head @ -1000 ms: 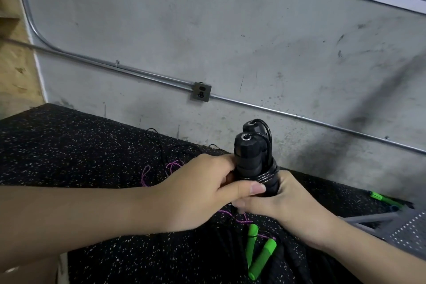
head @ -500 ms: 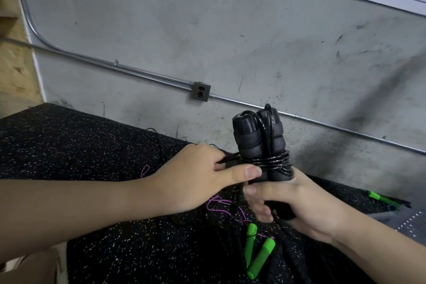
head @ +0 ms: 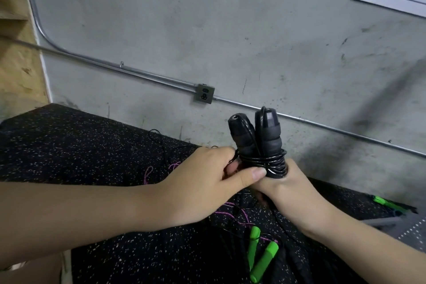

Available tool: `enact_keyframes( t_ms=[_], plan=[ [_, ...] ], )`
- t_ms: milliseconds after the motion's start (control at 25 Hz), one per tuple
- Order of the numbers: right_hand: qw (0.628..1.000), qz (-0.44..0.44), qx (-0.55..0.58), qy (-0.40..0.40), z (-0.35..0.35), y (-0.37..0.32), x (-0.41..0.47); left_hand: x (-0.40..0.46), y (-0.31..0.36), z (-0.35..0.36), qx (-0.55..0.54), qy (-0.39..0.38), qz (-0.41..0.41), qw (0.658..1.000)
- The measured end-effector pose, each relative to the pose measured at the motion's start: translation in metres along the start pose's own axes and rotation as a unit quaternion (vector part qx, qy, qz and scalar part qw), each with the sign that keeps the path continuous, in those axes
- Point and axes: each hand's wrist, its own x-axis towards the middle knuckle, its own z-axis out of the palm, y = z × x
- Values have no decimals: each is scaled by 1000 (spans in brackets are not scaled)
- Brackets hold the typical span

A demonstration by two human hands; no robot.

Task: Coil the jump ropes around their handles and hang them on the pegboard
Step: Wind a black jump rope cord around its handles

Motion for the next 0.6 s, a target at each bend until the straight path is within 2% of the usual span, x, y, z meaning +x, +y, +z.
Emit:
enact_keyframes(
  t_ms=[80,200,240,360,440,520,600],
  plan=[
    [999,-31,-21,12,10,3,1,-1,2,2,5,0,-30,1000],
    [997,-21,-66,44,22,9,4,-1,4,6,7,10,-70,997],
    [997,-17,-73,33,23,9,4,0,2,6,-9,6,-80,997],
    [994,1,-24,-103,11,7,2,5,-8,-1,-82,-56,-71,992],
    [975,64,119,-176,5,3,-1,5,-7,-9,-170,-128,-45,976],
    [949,103,201,-221,5,-1,-3,3,-3,-13,-240,-161,-43,956],
    [947,135,185,-225,7,-5,-3,3,-3,-12,-245,-156,-50,956]
  ],
)
